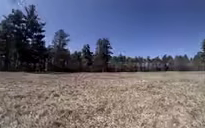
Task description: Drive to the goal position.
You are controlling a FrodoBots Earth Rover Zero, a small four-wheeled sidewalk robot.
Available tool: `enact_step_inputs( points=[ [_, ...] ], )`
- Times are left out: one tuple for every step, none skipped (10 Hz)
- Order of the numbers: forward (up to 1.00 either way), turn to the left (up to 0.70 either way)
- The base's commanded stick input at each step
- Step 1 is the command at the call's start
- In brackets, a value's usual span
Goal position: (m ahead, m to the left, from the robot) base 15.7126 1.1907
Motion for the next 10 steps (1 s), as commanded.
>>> enact_step_inputs(
  points=[
    [0.7,-0.06],
    [0.7,0.0],
    [0.7,0.0],
    [0.7,0.0],
    [0.7,0.0],
    [0.7,0.0],
    [0.7,0.0],
    [0.7,0.0],
    [0.7,0.0],
    [0.7,0.0]
  ],
)
